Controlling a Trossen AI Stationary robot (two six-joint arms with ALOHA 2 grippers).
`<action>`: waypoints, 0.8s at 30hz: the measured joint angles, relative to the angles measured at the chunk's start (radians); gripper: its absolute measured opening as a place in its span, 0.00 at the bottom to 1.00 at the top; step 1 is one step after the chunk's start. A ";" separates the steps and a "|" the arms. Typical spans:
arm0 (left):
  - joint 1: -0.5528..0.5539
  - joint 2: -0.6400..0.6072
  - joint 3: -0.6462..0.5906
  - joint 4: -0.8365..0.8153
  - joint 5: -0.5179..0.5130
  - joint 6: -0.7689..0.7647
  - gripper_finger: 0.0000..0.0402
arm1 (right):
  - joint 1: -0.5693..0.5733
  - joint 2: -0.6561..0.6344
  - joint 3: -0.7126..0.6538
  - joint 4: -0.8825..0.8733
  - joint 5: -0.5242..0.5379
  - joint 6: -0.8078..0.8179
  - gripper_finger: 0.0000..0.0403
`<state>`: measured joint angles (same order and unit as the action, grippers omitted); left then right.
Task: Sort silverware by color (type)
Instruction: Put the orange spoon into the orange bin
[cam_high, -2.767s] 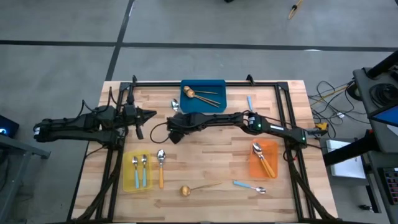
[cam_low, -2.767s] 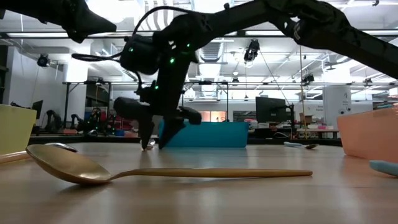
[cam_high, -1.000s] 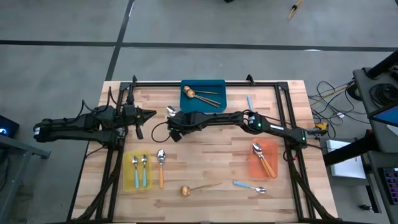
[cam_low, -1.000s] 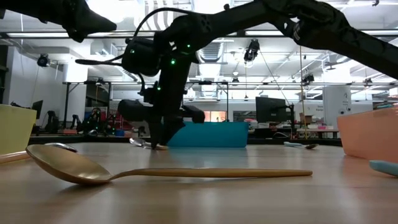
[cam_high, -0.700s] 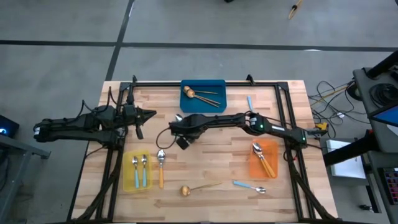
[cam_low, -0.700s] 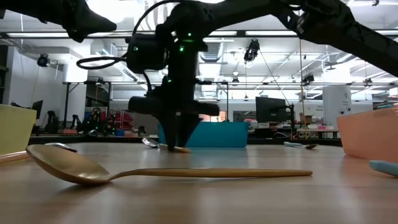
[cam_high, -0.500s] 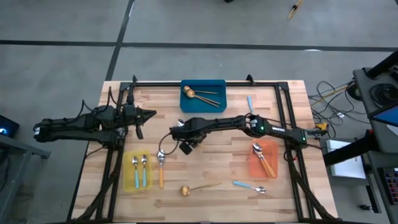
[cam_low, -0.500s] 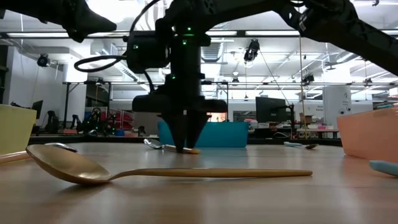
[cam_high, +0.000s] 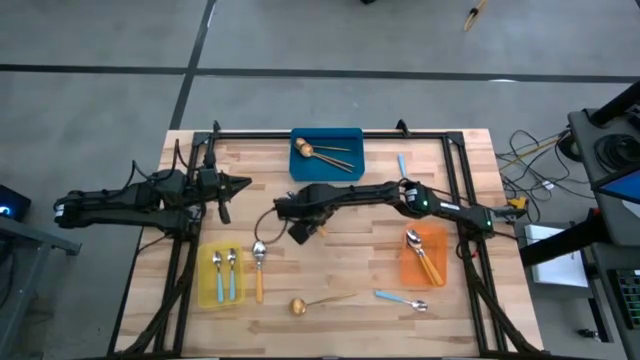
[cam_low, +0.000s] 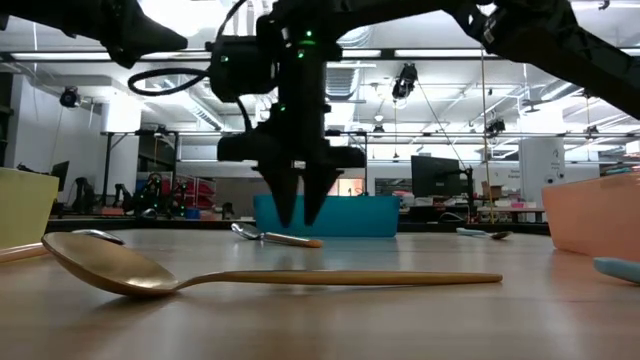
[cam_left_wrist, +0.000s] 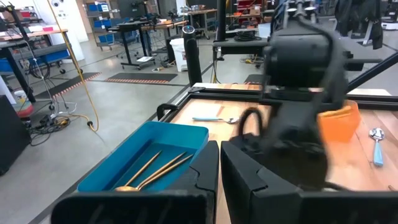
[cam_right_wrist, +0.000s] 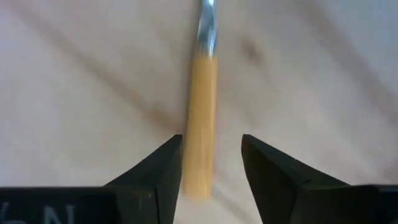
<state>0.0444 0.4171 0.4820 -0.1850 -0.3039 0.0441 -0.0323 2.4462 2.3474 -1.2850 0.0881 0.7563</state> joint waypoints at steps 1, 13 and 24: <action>0.000 0.000 0.000 0.001 0.000 0.000 0.00 | -0.009 0.000 0.000 0.029 0.007 -0.007 0.39; 0.000 0.001 0.000 0.006 0.000 0.005 0.00 | -0.062 0.021 -0.008 0.225 0.020 -0.059 0.40; 0.000 0.001 0.000 0.006 0.000 0.007 0.00 | -0.055 0.023 -0.071 0.233 0.070 -0.060 0.38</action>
<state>0.0448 0.4179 0.4820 -0.1791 -0.3042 0.0509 -0.0873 2.4695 2.2765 -1.0517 0.1580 0.6968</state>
